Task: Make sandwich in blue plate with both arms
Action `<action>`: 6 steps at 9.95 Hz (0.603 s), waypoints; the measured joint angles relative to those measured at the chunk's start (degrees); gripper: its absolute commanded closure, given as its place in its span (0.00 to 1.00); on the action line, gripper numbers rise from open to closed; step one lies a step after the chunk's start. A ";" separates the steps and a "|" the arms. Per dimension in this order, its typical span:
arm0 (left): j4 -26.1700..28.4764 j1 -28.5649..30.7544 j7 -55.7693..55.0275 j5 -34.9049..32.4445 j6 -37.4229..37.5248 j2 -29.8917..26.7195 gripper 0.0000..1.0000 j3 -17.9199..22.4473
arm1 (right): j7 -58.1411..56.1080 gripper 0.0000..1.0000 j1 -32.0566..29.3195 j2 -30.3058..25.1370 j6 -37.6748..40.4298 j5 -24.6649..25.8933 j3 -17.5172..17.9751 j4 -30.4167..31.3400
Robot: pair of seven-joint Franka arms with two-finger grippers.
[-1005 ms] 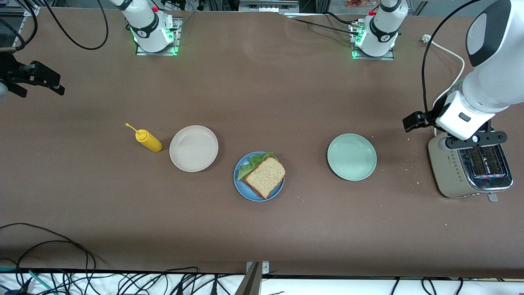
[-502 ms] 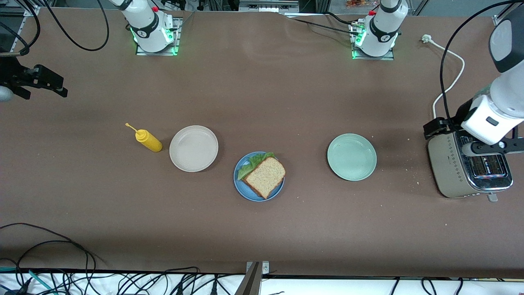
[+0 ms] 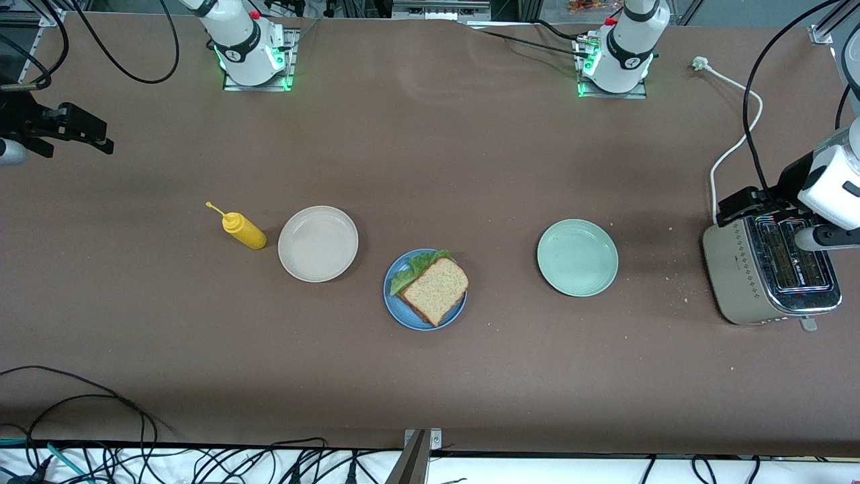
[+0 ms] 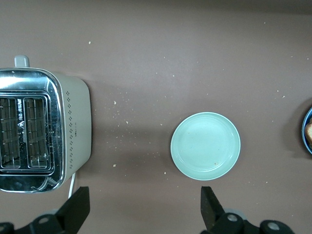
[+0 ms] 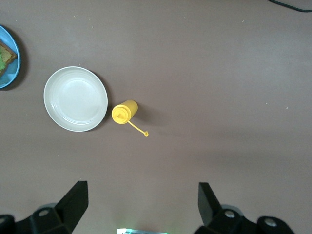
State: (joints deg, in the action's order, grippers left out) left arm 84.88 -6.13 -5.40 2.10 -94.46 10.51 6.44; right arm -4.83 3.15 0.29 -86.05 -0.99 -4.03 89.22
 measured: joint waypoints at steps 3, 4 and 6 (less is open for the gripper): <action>0.36 3.79 0.07 0.02 0.00 -0.39 0.00 -3.40 | 0.00 0.00 -0.03 0.00 0.93 0.01 -0.05 0.00; 0.36 4.56 0.08 0.02 0.00 -0.42 0.00 -4.29 | 0.00 0.00 -0.05 0.00 0.95 0.02 -0.08 0.00; 0.36 4.66 0.08 0.02 -0.04 -0.61 0.00 -4.49 | 0.00 0.00 -0.06 0.00 0.96 0.02 -0.16 0.00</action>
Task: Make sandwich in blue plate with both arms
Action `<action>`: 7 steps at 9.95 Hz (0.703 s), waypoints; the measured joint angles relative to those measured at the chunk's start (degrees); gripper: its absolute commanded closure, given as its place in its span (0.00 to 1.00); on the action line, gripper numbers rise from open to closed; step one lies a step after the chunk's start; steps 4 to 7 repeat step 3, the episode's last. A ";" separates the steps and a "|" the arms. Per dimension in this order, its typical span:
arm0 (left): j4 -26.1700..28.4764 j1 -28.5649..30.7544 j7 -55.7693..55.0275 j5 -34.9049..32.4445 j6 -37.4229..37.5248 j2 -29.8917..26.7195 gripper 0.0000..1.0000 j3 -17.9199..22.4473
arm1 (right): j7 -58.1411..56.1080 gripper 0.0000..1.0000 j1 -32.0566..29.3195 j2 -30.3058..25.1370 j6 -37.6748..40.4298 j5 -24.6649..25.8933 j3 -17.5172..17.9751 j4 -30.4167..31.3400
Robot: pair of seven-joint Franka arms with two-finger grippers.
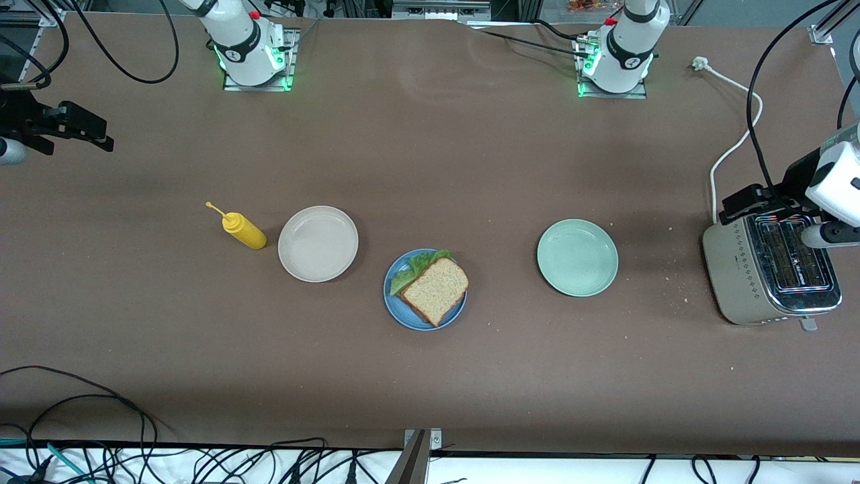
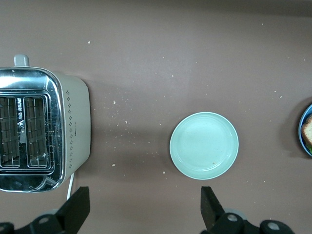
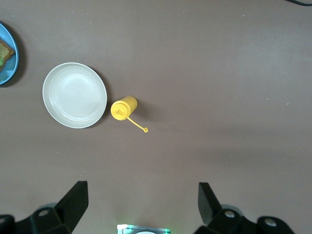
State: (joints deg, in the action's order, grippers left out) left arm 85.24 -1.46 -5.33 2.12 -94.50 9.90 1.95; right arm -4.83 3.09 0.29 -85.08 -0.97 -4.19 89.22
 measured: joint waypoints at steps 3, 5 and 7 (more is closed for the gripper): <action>0.00 0.31 0.00 0.00 0.00 -0.22 0.00 0.00 | 0.00 0.00 0.00 0.00 0.00 0.00 -0.03 -0.01; 0.00 0.31 0.00 0.00 0.00 -0.22 0.00 0.00 | 0.00 0.00 0.00 0.00 0.00 0.00 -0.03 -0.01; 0.00 0.31 0.00 0.00 0.00 -0.22 0.00 0.00 | 0.00 0.00 0.00 0.00 0.00 0.00 -0.03 -0.01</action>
